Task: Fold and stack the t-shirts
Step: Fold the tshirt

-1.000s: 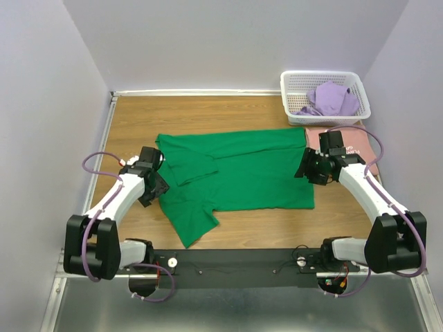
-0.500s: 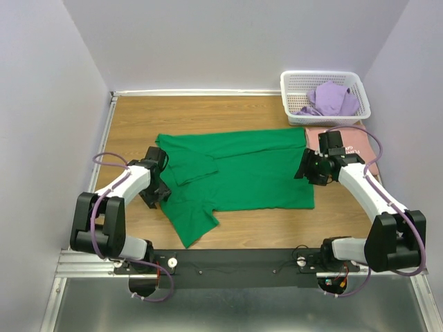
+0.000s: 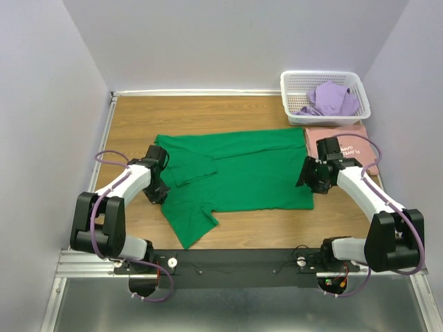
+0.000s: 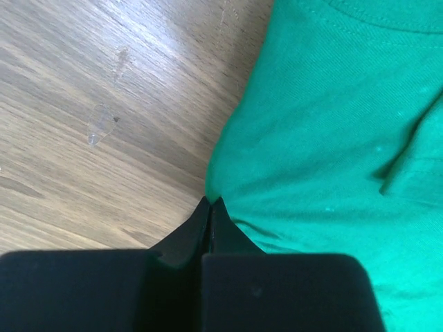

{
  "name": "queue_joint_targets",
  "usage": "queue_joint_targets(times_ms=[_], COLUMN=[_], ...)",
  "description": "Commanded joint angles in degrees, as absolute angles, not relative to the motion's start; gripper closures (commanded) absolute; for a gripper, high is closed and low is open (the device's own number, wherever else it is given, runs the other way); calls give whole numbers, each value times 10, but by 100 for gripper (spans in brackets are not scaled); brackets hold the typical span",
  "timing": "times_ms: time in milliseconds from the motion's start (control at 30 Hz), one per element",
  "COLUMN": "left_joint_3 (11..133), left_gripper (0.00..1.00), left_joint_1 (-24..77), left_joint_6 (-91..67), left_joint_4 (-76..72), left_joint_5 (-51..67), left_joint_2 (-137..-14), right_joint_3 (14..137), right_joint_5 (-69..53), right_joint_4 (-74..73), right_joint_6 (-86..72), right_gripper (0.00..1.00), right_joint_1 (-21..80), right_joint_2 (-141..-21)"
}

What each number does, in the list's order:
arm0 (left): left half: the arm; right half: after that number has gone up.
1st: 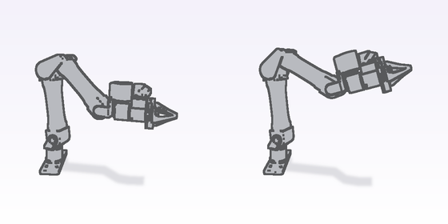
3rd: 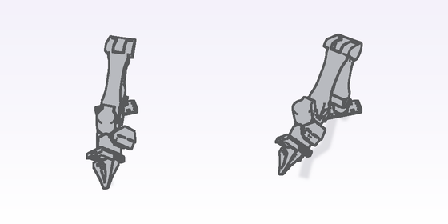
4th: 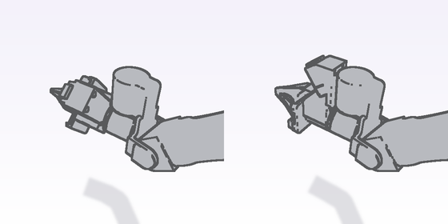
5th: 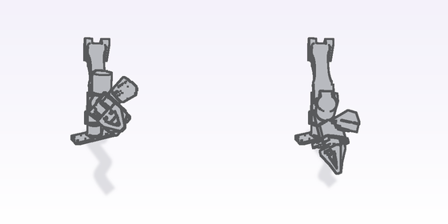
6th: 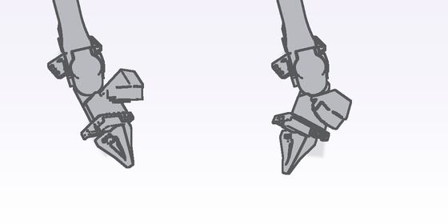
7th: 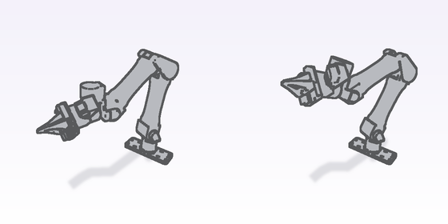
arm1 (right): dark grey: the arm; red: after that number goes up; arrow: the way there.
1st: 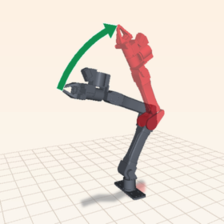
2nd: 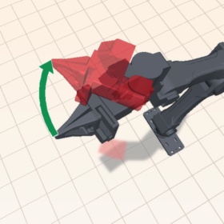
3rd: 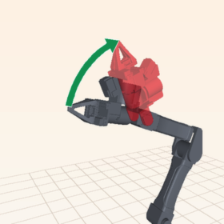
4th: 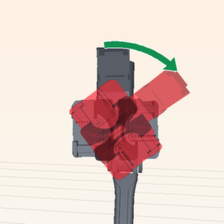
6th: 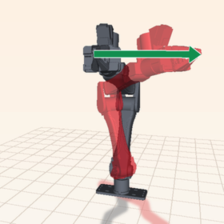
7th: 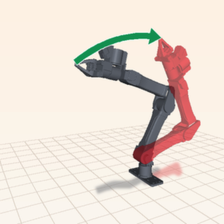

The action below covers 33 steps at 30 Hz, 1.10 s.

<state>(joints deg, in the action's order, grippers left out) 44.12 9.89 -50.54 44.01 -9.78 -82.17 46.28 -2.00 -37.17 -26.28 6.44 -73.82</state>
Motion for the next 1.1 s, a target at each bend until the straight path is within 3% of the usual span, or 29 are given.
queue_joint_targets(times_ms=[0,267,1067], left_joint_3=[432,424,404], left_gripper=[100,100,100], left_joint_1=[102,102,102], left_joint_6=[-499,-494,-483], left_joint_4=[442,427,404], left_joint_5=[-98,-92,-64], left_joint_2=[-787,-759,-707], right_joint_3=[438,422,343], right_joint_5=[38,103,92], right_joint_4=[-406,-450,-429], right_joint_6=[-302,-348,-490], right_gripper=[32,38,47], right_joint_1=[66,65,66], right_joint_2=[-725,-708,-716])
